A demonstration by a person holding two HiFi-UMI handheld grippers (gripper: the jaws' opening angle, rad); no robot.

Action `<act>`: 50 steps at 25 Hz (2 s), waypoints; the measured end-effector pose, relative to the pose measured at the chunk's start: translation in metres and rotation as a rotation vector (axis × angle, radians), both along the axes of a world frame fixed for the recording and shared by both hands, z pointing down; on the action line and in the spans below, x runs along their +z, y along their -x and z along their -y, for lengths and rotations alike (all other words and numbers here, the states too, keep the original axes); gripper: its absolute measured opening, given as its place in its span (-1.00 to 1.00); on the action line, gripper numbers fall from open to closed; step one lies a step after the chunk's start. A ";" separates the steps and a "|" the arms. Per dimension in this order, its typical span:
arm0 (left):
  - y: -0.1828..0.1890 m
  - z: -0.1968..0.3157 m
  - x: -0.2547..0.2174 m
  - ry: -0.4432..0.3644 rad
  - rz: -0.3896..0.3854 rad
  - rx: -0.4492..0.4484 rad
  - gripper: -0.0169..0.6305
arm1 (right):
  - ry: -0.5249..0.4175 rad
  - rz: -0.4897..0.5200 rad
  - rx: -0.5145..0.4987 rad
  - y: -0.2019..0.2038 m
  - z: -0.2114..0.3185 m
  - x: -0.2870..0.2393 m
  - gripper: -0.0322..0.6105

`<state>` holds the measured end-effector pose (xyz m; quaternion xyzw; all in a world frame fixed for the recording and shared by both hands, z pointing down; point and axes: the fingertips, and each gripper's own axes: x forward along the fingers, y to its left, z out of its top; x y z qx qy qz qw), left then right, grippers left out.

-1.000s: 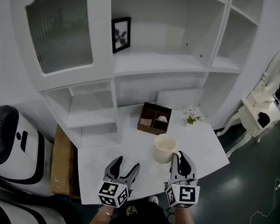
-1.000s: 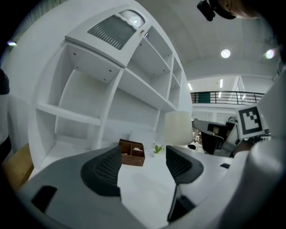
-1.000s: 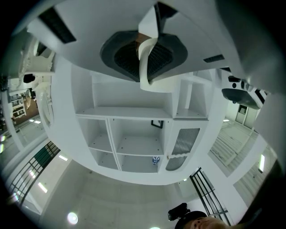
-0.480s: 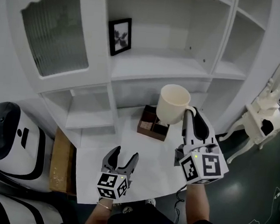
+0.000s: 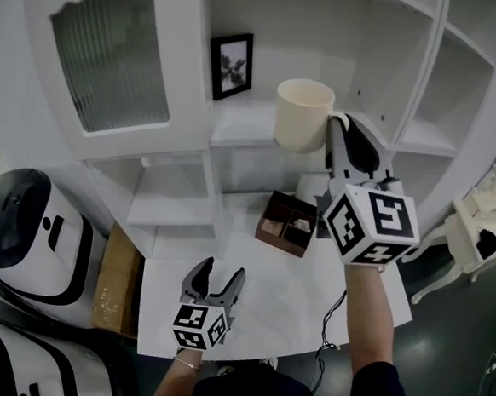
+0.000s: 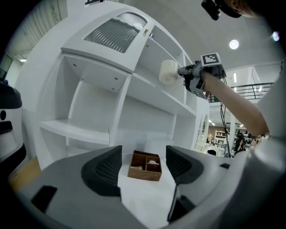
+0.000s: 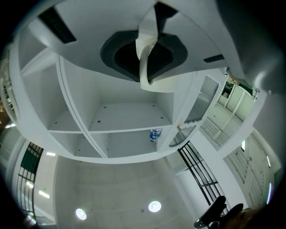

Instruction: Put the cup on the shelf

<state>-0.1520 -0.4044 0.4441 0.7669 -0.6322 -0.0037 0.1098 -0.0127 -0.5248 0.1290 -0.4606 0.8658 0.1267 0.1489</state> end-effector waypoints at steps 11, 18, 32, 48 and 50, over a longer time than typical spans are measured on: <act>0.011 0.003 0.002 -0.006 -0.025 -0.045 -0.02 | 0.089 -0.038 -0.002 0.045 0.066 -0.013 -0.75; 0.019 0.003 0.001 -0.016 -0.047 -0.062 -0.02 | 0.178 -0.081 0.020 0.063 0.100 0.000 -0.75; 0.035 0.006 0.007 0.004 -0.061 -0.088 -0.02 | 0.203 -0.193 0.113 0.080 0.121 0.015 -0.74; 0.043 0.010 0.020 0.045 -0.065 -0.083 -0.02 | 0.246 -0.098 0.172 0.061 0.107 0.032 -0.61; 0.041 0.010 0.023 0.054 -0.065 -0.076 -0.02 | 0.223 -0.084 0.198 0.058 0.105 0.034 -0.55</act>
